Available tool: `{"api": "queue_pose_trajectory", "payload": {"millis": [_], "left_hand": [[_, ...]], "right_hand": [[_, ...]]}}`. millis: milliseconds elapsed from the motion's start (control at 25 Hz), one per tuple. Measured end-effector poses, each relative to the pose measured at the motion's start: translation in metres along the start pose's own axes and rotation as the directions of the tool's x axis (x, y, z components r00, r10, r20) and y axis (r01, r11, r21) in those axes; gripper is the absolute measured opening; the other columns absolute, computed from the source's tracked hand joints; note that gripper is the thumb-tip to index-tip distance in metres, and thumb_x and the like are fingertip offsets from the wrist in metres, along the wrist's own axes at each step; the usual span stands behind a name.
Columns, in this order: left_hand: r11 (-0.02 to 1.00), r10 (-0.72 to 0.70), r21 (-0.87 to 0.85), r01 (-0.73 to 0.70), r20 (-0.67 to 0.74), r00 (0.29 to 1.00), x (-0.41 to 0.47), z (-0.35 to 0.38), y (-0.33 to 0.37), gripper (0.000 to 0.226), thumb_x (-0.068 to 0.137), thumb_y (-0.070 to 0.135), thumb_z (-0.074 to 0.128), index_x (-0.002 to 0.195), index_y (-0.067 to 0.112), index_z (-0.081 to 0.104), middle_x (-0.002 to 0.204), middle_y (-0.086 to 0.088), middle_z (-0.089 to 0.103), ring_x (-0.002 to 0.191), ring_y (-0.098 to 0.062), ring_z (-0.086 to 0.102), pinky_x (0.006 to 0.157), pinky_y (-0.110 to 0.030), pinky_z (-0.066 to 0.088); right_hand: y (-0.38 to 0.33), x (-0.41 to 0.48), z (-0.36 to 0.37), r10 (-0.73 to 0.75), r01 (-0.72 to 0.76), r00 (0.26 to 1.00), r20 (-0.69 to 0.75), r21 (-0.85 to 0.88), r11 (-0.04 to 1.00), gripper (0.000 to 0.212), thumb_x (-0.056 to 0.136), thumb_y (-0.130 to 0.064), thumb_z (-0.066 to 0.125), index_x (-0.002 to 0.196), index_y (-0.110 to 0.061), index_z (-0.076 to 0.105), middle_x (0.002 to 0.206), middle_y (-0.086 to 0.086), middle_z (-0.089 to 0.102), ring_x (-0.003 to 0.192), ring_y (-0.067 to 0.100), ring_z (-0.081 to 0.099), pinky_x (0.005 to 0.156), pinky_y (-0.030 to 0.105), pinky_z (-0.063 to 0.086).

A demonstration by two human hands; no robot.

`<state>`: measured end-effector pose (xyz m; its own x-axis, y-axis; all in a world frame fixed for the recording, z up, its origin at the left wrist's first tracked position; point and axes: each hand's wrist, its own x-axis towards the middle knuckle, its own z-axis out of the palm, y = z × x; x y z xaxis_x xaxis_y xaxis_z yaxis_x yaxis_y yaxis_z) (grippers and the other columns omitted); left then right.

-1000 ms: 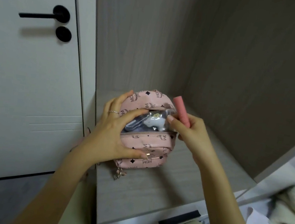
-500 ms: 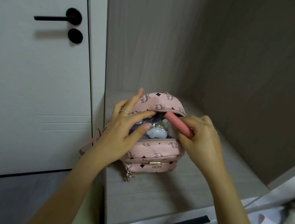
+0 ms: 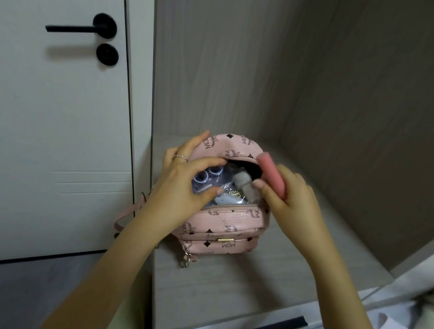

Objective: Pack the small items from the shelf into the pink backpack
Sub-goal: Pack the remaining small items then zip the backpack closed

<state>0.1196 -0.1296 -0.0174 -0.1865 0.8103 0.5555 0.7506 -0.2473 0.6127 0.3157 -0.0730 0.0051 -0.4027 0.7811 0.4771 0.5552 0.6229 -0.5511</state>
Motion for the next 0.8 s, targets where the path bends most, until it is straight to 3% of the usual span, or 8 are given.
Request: {"api": "queue_pose_trajectory", "payload": {"millis": [120,240,360,480,560,680,800], "left_hand": [[0.999,-0.011,0.044,0.012,-0.017,1.000,0.000,0.001,-0.001,0.055,0.063,0.023,0.084,0.114,0.030,0.065,0.149,0.010,0.029,0.125,-0.013,0.024,0.102,-0.030,0.027],[1.000,0.002,0.026,-0.002,0.008,1.000,0.000,-0.002,0.000,0.052,0.066,0.027,0.082,0.114,0.030,0.064,0.149,0.011,0.028,0.122,-0.006,0.021,0.102,-0.027,0.024],[0.999,0.017,-0.034,-0.014,0.091,0.996,0.000,-0.013,-0.003,0.041,0.079,0.024,0.072,0.116,0.037,0.060,0.149,0.021,0.020,0.125,-0.002,0.019,0.105,-0.025,0.019],[0.994,0.044,-0.110,-0.023,0.183,0.982,0.001,-0.030,-0.009,0.042,0.086,0.011,0.064,0.112,0.042,0.056,0.149,0.024,0.019,0.128,0.001,0.022,0.107,-0.023,0.018],[0.994,0.043,-0.104,-0.021,0.212,0.976,0.000,-0.035,-0.011,0.047,0.083,0.006,0.065,0.115,0.039,0.056,0.150,0.023,0.019,0.129,0.002,0.024,0.107,-0.019,0.020],[0.992,0.021,-0.127,0.005,0.202,0.979,0.000,-0.034,-0.010,0.044,0.082,0.004,0.066,0.118,0.030,0.060,0.150,0.021,0.021,0.132,-0.001,0.026,0.111,-0.025,0.022],[0.993,0.017,-0.117,0.006,0.190,0.982,0.000,-0.032,-0.009,0.045,0.081,0.005,0.068,0.118,0.030,0.061,0.150,0.022,0.022,0.129,0.000,0.027,0.110,-0.025,0.025]], "right_hand": [[-0.002,0.004,-0.003,0.069,-0.066,0.995,-0.070,0.046,0.997,0.036,0.092,-0.042,0.052,0.074,-0.012,0.045,0.069,0.012,0.054,0.066,0.019,0.044,0.053,0.029,0.028],[-0.009,0.006,-0.005,0.061,-0.060,0.998,-0.002,0.132,0.989,0.040,0.090,-0.040,0.038,0.079,-0.002,0.046,0.072,0.015,0.055,0.064,0.018,0.043,0.057,0.039,0.033],[-0.017,0.004,-0.002,-0.012,-0.011,0.995,0.101,0.226,0.974,0.026,0.090,-0.037,0.038,0.081,-0.014,0.048,0.075,-0.006,0.055,0.072,0.009,0.045,0.064,0.029,0.038],[-0.019,0.005,-0.005,-0.196,0.196,0.971,0.135,0.014,0.981,0.009,0.089,-0.037,0.053,0.091,-0.028,0.054,0.080,-0.015,0.054,0.082,0.008,0.043,0.066,0.025,0.038],[-0.018,0.008,-0.010,-0.297,0.317,0.936,0.188,-0.087,0.945,0.017,0.087,-0.037,0.062,0.101,-0.030,0.063,0.086,-0.016,0.053,0.083,0.011,0.042,0.067,0.026,0.040],[-0.017,0.010,-0.013,-0.291,0.333,0.916,0.275,-0.119,0.935,0.029,0.082,-0.034,0.067,0.111,-0.035,0.067,0.091,-0.015,0.054,0.088,0.011,0.043,0.071,0.033,0.045],[-0.016,0.006,-0.012,-0.253,0.310,0.894,0.369,-0.104,0.945,0.030,0.091,-0.032,0.057,0.120,-0.033,0.063,0.097,-0.011,0.048,0.095,0.010,0.042,0.082,0.034,0.044]]}}
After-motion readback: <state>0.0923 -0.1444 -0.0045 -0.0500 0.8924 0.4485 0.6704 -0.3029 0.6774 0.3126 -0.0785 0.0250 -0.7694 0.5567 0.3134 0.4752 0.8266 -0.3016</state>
